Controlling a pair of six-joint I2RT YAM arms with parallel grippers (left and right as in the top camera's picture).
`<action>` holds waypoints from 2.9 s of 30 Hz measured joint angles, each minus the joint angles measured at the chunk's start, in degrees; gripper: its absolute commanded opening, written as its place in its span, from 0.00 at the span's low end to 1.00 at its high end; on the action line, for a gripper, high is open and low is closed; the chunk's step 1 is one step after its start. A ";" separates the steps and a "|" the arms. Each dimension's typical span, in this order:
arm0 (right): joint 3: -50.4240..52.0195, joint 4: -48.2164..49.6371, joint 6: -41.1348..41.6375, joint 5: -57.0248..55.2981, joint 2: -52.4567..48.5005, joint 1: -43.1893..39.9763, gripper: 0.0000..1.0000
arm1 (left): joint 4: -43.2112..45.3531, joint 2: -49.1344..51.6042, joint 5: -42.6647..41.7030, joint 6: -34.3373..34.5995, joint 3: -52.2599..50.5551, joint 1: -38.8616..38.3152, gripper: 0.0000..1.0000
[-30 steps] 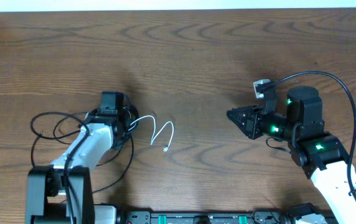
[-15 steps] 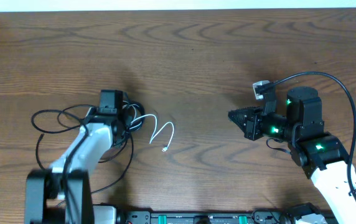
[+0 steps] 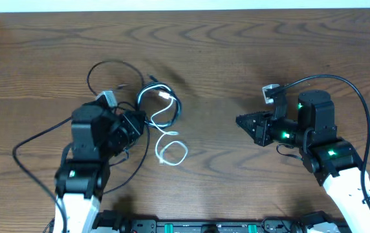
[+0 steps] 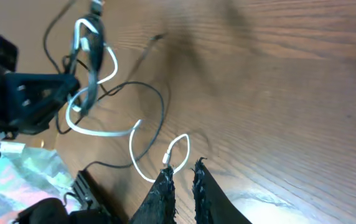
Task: Untangle cables
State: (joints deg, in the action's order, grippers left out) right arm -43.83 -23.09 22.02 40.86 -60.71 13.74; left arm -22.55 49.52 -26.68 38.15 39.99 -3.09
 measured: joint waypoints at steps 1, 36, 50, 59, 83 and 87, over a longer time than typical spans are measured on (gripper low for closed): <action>0.00 0.22 0.09 0.87 0.00 0.00 0.17 | 0.02 -1.27 -1.42 -1.25 0.00 0.00 0.08; 0.13 30.56 34.25 -16.31 -2.67 27.50 0.33 | -2.51 -5.05 15.76 10.16 0.00 -6.86 0.07; 0.20 37.62 46.25 -20.11 -12.39 30.67 0.39 | -2.49 -5.05 44.02 18.75 0.00 -31.50 0.08; 0.20 39.54 52.00 -27.45 -15.61 32.35 0.41 | -2.16 -5.05 53.05 23.17 0.00 -40.28 0.08; 0.20 40.06 44.81 -35.12 -15.80 32.35 0.01 | -1.77 -5.05 57.24 23.71 0.00 -47.28 0.08; 0.20 39.78 37.33 -28.37 -15.80 32.35 0.01 | -1.88 -5.05 59.98 23.23 0.00 -47.28 0.08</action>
State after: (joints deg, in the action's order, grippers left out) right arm -43.64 16.69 59.35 12.49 -76.51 46.09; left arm -24.43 44.47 33.30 61.39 39.99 -50.37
